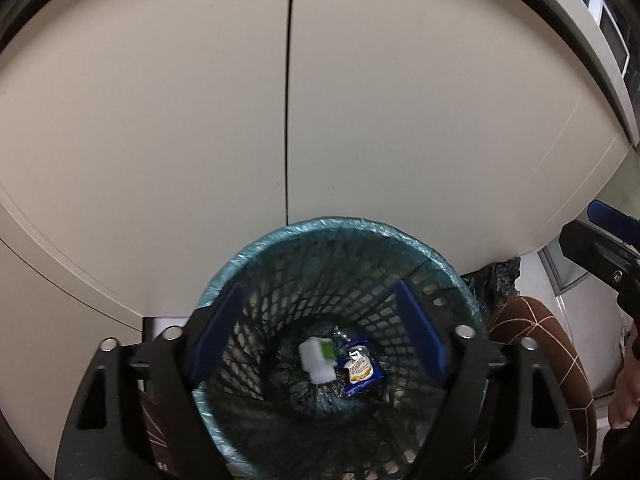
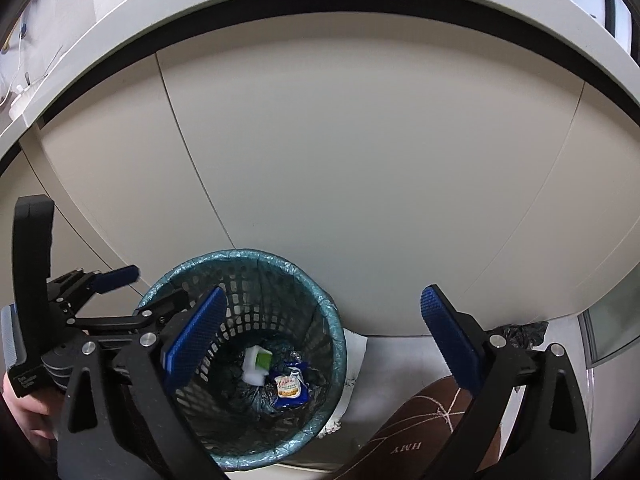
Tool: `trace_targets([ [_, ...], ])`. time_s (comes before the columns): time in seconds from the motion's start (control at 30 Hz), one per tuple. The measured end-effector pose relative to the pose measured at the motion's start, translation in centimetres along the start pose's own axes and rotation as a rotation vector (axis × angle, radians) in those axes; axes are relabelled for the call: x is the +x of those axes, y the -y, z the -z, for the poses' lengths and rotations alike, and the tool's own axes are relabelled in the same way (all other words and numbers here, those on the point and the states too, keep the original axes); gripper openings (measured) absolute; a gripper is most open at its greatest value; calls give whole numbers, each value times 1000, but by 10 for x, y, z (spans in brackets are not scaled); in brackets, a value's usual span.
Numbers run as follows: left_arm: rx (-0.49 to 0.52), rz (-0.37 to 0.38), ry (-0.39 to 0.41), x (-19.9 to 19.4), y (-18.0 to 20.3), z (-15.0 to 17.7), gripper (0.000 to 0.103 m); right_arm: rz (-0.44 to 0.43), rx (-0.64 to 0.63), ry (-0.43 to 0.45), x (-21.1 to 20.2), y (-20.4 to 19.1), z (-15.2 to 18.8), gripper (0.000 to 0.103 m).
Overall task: Collect trash
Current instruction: 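Raise both tools back up toward the counter items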
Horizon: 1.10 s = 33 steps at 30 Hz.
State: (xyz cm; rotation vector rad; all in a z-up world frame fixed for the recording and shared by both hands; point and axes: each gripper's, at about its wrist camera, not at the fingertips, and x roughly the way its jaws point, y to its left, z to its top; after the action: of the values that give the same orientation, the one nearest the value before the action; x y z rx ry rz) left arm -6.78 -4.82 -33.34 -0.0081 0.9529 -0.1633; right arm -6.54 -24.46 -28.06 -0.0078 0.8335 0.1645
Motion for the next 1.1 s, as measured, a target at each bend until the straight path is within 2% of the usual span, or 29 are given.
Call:
trace_targets([
  [0.07, -11, 2, 25, -9, -3, -4, 88, 2, 7, 11, -7, 3, -5, 94],
  [0.13, -22, 0, 52, -19, -7, -11, 97, 9, 15, 25, -16, 5, -10, 94],
  [0.47, -36, -9, 151, -89, -16, -51, 97, 14, 31, 111, -62, 6, -45, 94],
  [0.77, -1, -51, 253, -157, -14, -101, 97, 40, 37, 211, -123, 22, -102, 94],
  [0.9, 11, -70, 277, -172, -16, -126, 97, 67, 28, 240, -137, 31, -132, 94],
  [1.1, -17, -74, 280, -178, -28, -161, 97, 92, 12, 238, -139, 45, -170, 94],
])
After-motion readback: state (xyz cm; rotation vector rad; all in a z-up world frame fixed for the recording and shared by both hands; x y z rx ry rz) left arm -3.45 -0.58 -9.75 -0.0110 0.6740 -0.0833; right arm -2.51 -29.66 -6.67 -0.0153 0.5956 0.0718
